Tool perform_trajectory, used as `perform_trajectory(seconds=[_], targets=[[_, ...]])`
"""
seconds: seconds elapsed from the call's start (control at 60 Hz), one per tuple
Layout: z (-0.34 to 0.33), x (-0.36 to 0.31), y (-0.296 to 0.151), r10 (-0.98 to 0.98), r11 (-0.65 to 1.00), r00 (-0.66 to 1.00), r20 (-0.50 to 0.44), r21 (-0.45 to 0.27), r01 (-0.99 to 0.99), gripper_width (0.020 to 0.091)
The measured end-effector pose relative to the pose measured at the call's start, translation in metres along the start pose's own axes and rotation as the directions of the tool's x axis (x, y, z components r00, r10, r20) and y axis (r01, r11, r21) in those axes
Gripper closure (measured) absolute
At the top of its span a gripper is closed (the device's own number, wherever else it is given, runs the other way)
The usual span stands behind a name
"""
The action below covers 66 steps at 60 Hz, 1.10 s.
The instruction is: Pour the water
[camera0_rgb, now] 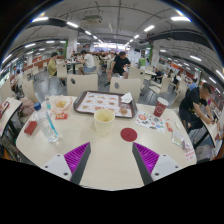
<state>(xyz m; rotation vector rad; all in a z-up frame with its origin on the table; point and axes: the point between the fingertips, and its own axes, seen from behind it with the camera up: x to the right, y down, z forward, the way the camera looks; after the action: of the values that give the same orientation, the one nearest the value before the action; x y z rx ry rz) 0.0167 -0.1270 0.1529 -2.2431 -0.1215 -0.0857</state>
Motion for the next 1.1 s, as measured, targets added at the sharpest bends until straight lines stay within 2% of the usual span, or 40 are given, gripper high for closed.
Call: perform_trajectory(seconds=[0.133, 0.15, 0.167, 0.283, 0.383, 0.55, 0.7, 0.817, 0.917, 0.967, 0.983, 1.05, 1.1], targets=[[-0.007, -0.022, 0.007, 0.009, 1.0, 0.999, -0.043, -0.021, -0.01, 0.0254], [-0.006, -0.002, 0.011, 0.008, 1.0, 0.999, -0.049, -0.025, -0.009, 0.0253], [-0.009, -0.029, 0.011, 0.011, 1.0, 0.998, -0.055, -0.027, -0.013, 0.0252], [-0.018, -0.077, 0.021, 0.027, 0.999, 0.998, -0.053, -0.036, -0.029, 0.0253], [-0.019, -0.134, 0.031, 0.043, 0.999, 0.999, 0.0, -0.029, -0.043, 0.0252], [0.0, -0.236, 0.024, 0.032, 0.998, 0.992, 0.121, 0.052, -0.038, 0.0252], [0.04, -0.296, -0.001, 0.021, 0.99, 0.985, 0.171, 0.136, -0.044, 0.0253], [0.077, -0.31, -0.022, 0.048, 0.98, 0.987, 0.152, 0.185, -0.076, 0.0249], [0.107, -0.302, -0.035, 0.068, 0.974, 0.993, 0.099, 0.208, -0.088, 0.0264], [0.118, -0.298, -0.039, 0.077, 0.971, 0.993, 0.087, 0.219, -0.094, 0.0289], [0.12, -0.298, -0.041, 0.078, 0.97, 0.993, 0.088, 0.223, -0.096, 0.0319], [0.127, -0.296, -0.047, 0.072, 0.965, 0.993, 0.089, 0.246, -0.092, 0.0539], [0.132, -0.296, -0.052, 0.055, 0.964, 0.994, 0.09, 0.254, -0.077, 0.0543]])
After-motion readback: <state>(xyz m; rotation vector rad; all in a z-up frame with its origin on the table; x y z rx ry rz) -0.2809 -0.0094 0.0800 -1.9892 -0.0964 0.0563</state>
